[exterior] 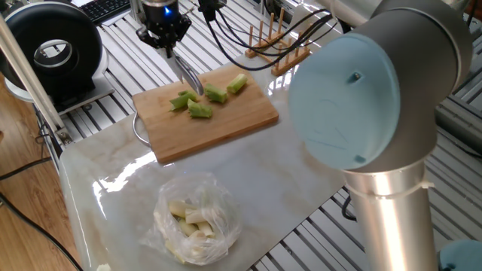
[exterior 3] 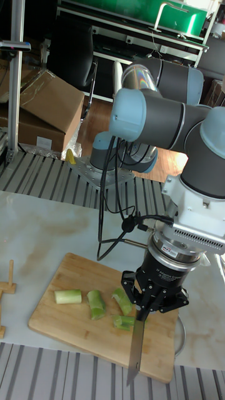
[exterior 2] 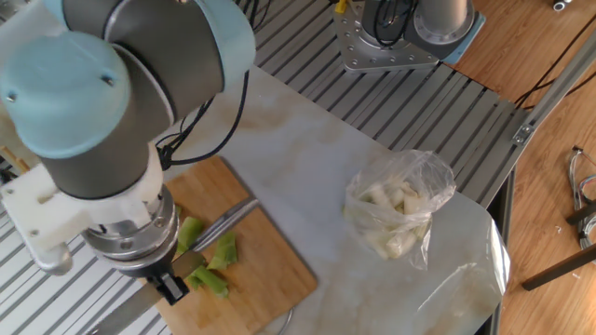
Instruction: Chop the scallions
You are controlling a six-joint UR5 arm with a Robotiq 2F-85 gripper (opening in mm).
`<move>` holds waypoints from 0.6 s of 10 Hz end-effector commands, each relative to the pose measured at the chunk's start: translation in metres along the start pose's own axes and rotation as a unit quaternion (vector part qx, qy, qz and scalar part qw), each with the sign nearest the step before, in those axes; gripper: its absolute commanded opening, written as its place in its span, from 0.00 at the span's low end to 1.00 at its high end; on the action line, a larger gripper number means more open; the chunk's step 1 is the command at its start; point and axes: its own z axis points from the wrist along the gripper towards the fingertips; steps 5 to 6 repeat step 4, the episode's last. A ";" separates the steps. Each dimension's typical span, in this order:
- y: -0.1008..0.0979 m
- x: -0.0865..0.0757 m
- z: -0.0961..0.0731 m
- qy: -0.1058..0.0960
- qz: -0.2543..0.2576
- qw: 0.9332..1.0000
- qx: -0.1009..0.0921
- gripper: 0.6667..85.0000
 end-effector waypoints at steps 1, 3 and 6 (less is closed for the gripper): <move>0.002 -0.005 -0.013 0.004 0.005 1.000 -0.007 0.00; -0.001 -0.008 -0.018 0.006 0.001 1.000 -0.007 0.00; -0.001 -0.008 -0.020 0.009 0.002 1.000 -0.009 0.00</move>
